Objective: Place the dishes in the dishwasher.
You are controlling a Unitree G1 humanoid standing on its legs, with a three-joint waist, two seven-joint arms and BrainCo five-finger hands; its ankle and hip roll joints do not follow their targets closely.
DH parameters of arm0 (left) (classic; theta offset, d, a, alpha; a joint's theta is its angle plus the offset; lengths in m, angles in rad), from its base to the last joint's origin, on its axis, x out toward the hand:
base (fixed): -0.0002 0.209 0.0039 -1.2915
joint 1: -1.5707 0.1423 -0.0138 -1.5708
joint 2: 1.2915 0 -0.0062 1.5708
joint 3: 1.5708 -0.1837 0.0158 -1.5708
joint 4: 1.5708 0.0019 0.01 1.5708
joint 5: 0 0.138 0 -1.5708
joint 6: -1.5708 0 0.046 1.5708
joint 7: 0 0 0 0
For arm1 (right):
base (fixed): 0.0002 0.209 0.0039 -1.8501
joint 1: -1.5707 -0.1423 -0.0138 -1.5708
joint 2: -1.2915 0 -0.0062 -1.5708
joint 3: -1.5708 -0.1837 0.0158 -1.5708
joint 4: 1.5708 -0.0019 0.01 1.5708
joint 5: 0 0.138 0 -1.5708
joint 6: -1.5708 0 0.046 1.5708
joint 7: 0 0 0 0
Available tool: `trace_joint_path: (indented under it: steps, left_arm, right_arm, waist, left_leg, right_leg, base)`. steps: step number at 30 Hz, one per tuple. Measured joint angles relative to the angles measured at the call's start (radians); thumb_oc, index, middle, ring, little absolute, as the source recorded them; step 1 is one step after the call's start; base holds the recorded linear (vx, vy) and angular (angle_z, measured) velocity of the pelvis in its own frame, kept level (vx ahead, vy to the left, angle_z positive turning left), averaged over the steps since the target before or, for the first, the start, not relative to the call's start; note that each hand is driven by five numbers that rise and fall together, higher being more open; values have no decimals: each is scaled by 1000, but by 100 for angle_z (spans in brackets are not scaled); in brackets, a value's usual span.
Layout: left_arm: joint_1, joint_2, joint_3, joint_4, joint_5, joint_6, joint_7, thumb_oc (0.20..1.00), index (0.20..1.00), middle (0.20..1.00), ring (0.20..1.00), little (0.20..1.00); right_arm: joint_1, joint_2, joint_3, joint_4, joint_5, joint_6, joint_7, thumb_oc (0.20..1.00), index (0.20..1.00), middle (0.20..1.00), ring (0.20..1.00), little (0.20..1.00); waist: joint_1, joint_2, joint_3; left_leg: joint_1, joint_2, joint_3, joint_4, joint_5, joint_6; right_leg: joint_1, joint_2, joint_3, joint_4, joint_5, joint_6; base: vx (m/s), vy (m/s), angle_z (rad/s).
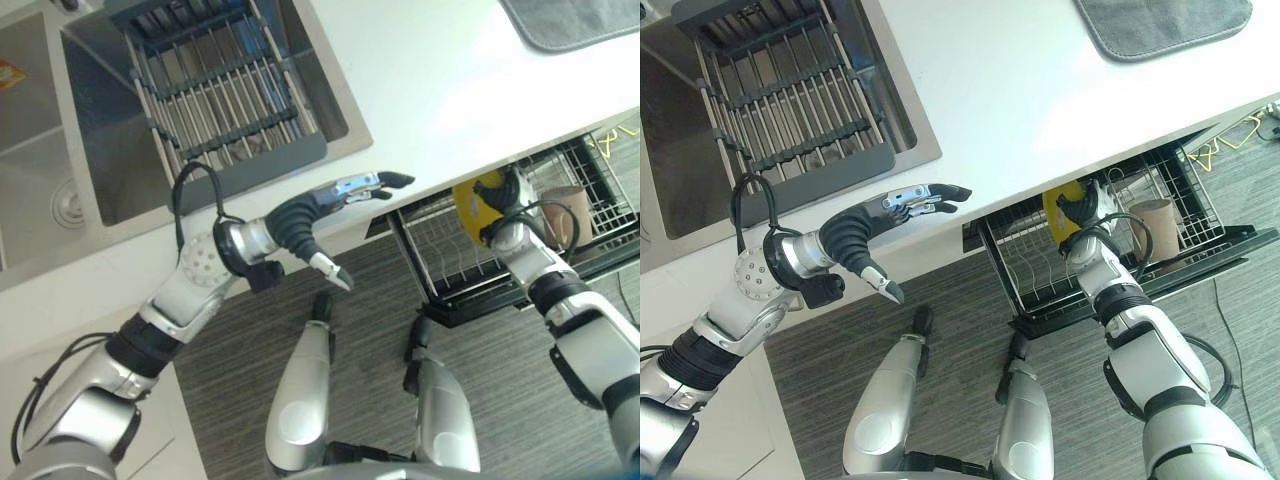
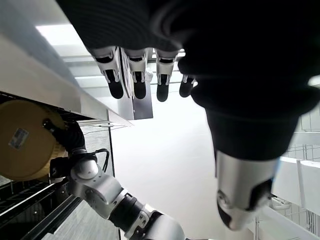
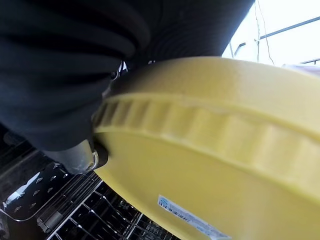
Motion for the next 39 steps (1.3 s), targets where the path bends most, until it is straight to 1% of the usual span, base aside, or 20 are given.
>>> trace_joint_path:
  steps: [2, 4, 5, 7, 8, 9, 10, 13, 15, 19, 22, 26, 29, 32, 34, 35, 36, 37, 38, 39]
  left_arm:
    - [0, -7, -3, 2, 0, 5, -5, 1000, 1000, 1000, 1000, 1000]
    - [-15, -41, -21, 24, 0, -2, -11, 1000, 1000, 1000, 1000, 1000]
    - [-31, -48, -48, 35, 1, -12, -17, 1000, 1000, 1000, 1000, 1000]
    - [-97, -53, -159, 40, 2, -42, -50, 1000, 1000, 1000, 1000, 1000]
    - [-104, -62, -203, 42, 1, -45, -60, 1000, 1000, 1000, 1000, 1000]
    - [-108, -62, -241, 57, 51, -44, -66, 1000, 1000, 1000, 1000, 1000]
    - [-127, -29, -286, 61, 70, -49, -66, 1000, 1000, 1000, 1000, 1000]
    - [-125, -14, -302, 69, 80, -84, 18, 1000, 1000, 1000, 1000, 1000]
    - [-122, -25, -288, 68, 81, -87, 60, 1000, 1000, 1000, 1000, 1000]
    - [-126, -36, -290, 68, 93, -106, 91, 1000, 1000, 1000, 1000, 1000]
    - [-121, -65, -294, 78, 131, -115, 122, 1000, 1000, 1000, 1000, 1000]
    - [-120, -69, -320, 122, 232, -129, 198, 1000, 1000, 1000, 1000, 1000]
    - [-130, -76, -327, 187, 363, -142, 278, 1000, 1000, 1000, 1000, 1000]
    - [-135, -74, -327, 221, 405, -156, 285, 1000, 1000, 1000, 1000, 1000]
    - [-152, -71, -328, 237, 487, -171, 307, 1000, 1000, 1000, 1000, 1000]
    - [-149, -95, -360, 317, 481, -168, 330, 1000, 1000, 1000, 1000, 1000]
    - [-141, -128, -393, 466, 488, -132, 352, 1000, 1000, 1000, 1000, 1000]
    - [-138, -138, -457, 648, 543, -77, 372, 1000, 1000, 1000, 1000, 1000]
    - [-131, -125, -547, 787, 609, -19, 373, 1000, 1000, 1000, 1000, 1000]
    - [-114, -106, -583, 807, 649, 4, 375, 1000, 1000, 1000, 1000, 1000]
  right_arm:
    - [-2, 0, 0, 6, 0, -4, 0, 200, 200, 200, 200, 200]
    - [-3, 0, 1, 18, -1, -3, 0, 200, 200, 200, 200, 200]
    - [-7, 1, 4, 27, -1, -4, 1, 200, 200, 200, 200, 200]
    - [-31, 6, 6, 54, -1, -12, 22, 200, 200, 200, 200, 200]
    - [-44, 13, 15, 66, -1, -16, 27, 200, 200, 200, 200, 200]
    - [-60, 22, 38, 91, -1, -25, 34, 200, 200, 200, 200, 200]
    - [-73, 37, 42, 119, -1, -29, 41, 200, 200, 200, 200, 200]
    - [-75, 85, 42, 167, 0, -40, 43, 200, 200, 200, 200, 200]
    - [-74, 99, 43, 167, -1, -40, 52, 200, 200, 200, 200, 200]
    - [-78, 98, 43, 166, -25, -43, 55, 200, 200, 200, 200, 200]
    - [-79, 99, 53, 167, -41, -44, 56, 200, 200, 200, 200, 200]
    - [-80, 101, 82, 168, -42, -47, 56, 200, 200, 200, 200, 200]
    - [-90, 98, 85, 168, -41, -47, 54, 200, 200, 200, 200, 200]
    - [-95, 96, 118, 168, -39, -51, 54, 200, 200, 200, 200, 200]
    - [-114, 96, 122, 173, -39, -50, 56, 200, 200, 200, 200, 200]
    - [-119, 98, 128, 173, -38, -51, 56, 200, 200, 200, 200, 200]
    - [-134, 110, 142, 172, -37, -60, 56, 200, 200, 200, 200, 200]
    - [-157, 137, 156, 171, -37, -74, 56, 200, 200, 200, 200, 200]
    - [-183, 163, 156, 162, -36, -87, 58, 200, 200, 200, 200, 200]
    - [-195, 167, 156, 160, -36, -96, 58, 200, 200, 200, 200, 200]
  waist:
    - [0, 3, -1]
    - [1, 11, -5]
    - [0, 15, -8]
    - [-3, 12, -11]
    - [-7, 4, -19]
    - [-9, -4, -26]
    - [-9, -15, -35]
    - [-11, -52, -60]
    - [-8, -59, -65]
    - [-12, -53, -69]
    - [-13, -36, -78]
    - [-10, -11, -92]
    - [-10, 9, -103]
    - [-12, 15, -107]
    - [-12, 16, -108]
    - [-16, 13, -108]
    - [-34, -1, -107]
    - [-57, -29, -107]
    - [-90, -56, -94]
    - [-99, -71, -84]
  left_leg:
    - [0, 2, 0, 1, 0, -1]
    - [0, 3, 0, 9, -2, -3]
    - [-3, 5, 0, 17, -6, -3]
    - [-22, 11, 0, 41, -14, -1]
    - [-35, 13, 0, 49, -21, 5]
    - [-45, 18, 0, 57, -27, 0]
    - [-48, 22, 1, 57, -27, -1]
    - [-48, 29, 0, 55, -28, -3]
    - [-58, 33, 2, 71, -36, -4]
    - [-78, 21, 6, 87, -45, 5]
    - [-92, 9, 16, 94, -51, 14]
    - [-100, 7, 21, 102, -53, 19]
    - [-116, 9, 20, 104, -54, 18]
    - [-119, 7, 19, 102, -53, 18]
    - [-136, 4, 6, 102, -52, 19]
    - [-141, 4, 3, 102, -51, 19]
    - [-153, 5, 2, 102, -51, 19]
    - [-173, 10, 2, 102, -46, 19]
    - [-190, 17, 5, 106, -35, 22]
    - [-191, 19, 10, 105, -35, 21]
  right_leg:
    - [0, 2, 0, 2, 0, 1]
    - [1, 4, 0, 6, 0, 0]
    - [1, 5, 0, 7, 0, 1]
    - [-8, 12, 5, 6, 5, 2]
    - [-21, 14, 8, 2, 6, 3]
    - [-25, 20, 10, -6, 9, 4]
    - [-23, 25, 11, -20, 20, 1]
    - [-17, 32, 10, -37, 22, 4]
    - [-17, 36, 10, -42, 24, 7]
    - [-32, 22, 15, -43, 23, 7]
    - [-45, 9, 18, -43, 23, 7]
    - [-54, 3, 15, -36, 41, 10]
    - [-76, 3, 18, -23, 31, 23]
    - [-83, 3, 18, -25, 31, 23]
    - [-100, 4, 12, -28, 31, 24]
    - [-104, 4, 11, -26, 31, 24]
    - [-116, 6, 10, -26, 31, 24]
    - [-137, 10, 11, -24, 32, 24]
    - [-147, 19, 11, -23, 45, 16]
    - [-151, 19, 13, -24, 62, 7]
  base:
    - [2, -8, -2]
    - [-30, -48, -1]
    - [-33, -61, -4]
    - [-27, -72, -7]
    - [-19, -81, -11]
    - [-21, -74, -13]
    - [-4, -90, -13]
    - [2, -69, -4]
    - [8, 21, -1]
    - [0, 67, -5]
    - [5, 55, -2]
    - [4, 30, -1]
    - [3, 21, -2]
    - [-15, 16, -9]
    - [-8, 5, -2]
    - [0, 0, 0]
    - [0, 0, 0]
    - [0, 0, 0]
    - [-13, 58, -3]
    - [-11, 95, -5]
